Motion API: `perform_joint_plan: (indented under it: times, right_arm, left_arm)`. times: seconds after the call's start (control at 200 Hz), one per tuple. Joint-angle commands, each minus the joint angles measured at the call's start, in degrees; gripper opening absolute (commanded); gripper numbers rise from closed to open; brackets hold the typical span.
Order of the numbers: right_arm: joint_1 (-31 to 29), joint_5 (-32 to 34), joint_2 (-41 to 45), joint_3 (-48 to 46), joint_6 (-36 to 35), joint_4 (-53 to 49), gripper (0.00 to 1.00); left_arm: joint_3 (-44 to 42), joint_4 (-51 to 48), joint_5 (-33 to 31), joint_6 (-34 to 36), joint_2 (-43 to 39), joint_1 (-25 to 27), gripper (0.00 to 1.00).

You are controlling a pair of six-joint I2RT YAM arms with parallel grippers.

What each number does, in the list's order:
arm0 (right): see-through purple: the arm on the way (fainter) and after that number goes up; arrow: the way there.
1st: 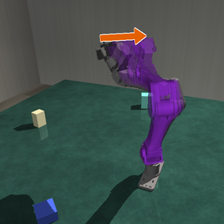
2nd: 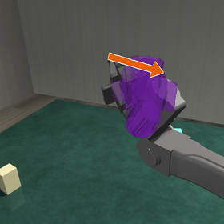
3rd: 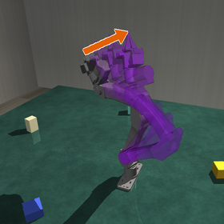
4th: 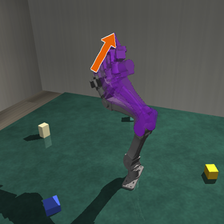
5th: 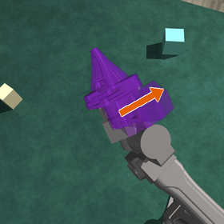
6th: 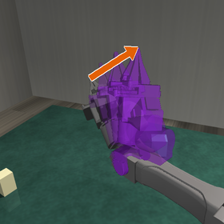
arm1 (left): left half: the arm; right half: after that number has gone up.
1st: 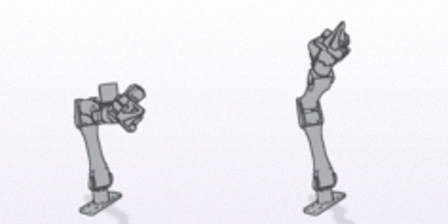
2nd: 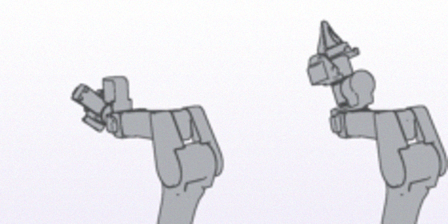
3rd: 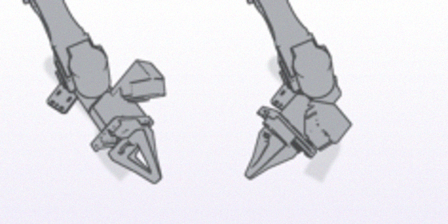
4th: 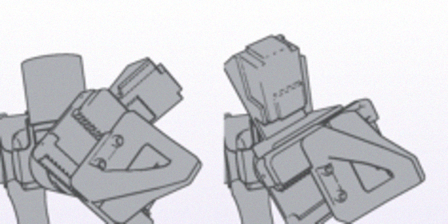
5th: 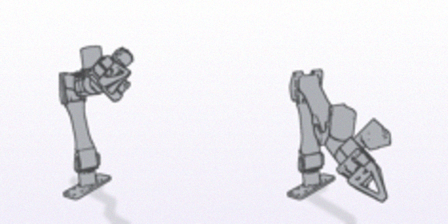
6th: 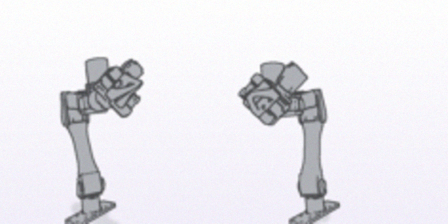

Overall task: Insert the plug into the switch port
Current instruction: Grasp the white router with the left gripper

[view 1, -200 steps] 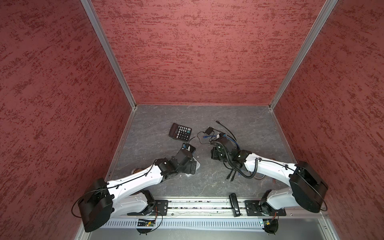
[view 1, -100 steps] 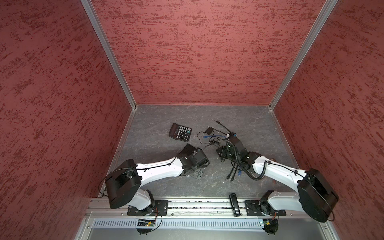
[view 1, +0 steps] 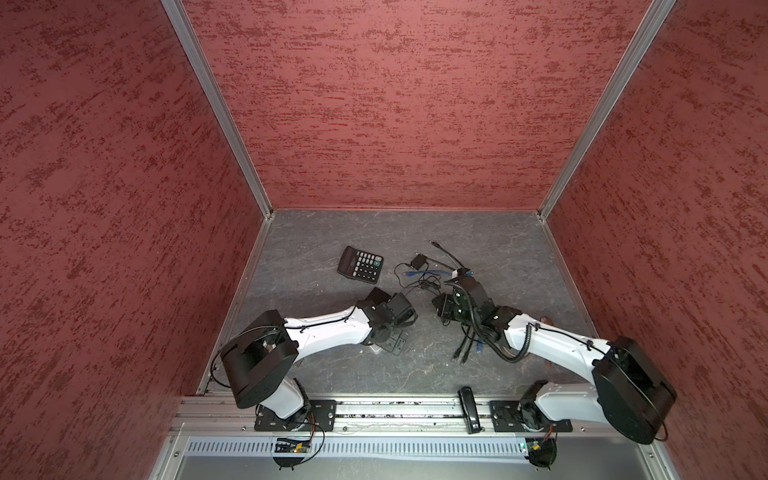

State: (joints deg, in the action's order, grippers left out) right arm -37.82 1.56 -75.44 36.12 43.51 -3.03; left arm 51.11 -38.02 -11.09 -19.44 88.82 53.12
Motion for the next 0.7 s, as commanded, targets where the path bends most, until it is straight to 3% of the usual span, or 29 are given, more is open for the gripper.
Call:
perform_joint_plan:
  times: [0.0, 0.281, 0.481, 0.691]
  right_arm:
    - [0.21, -0.4, -0.95, -0.19, 0.71, 1.49, 0.0]
    - [0.27, -0.85, -2.11, 0.16, 0.57, 1.8, 0.0]
    - [0.29, -0.86, -2.21, 0.33, 0.7, 1.8, 0.0]
    - [0.29, -0.95, -1.91, -0.2, 0.83, 2.04, 0.0]
  left_arm:
    - [-0.17, 1.93, 1.49, 1.59, 0.16, -2.02, 1.0]
    - [-1.02, 3.22, 3.06, 2.96, -0.41, -6.08, 1.0]
    - [0.03, 2.83, 5.11, 4.34, 1.87, -3.88, 1.0]
    - [1.62, -3.72, 3.09, -0.21, 4.08, -3.03, 0.99]
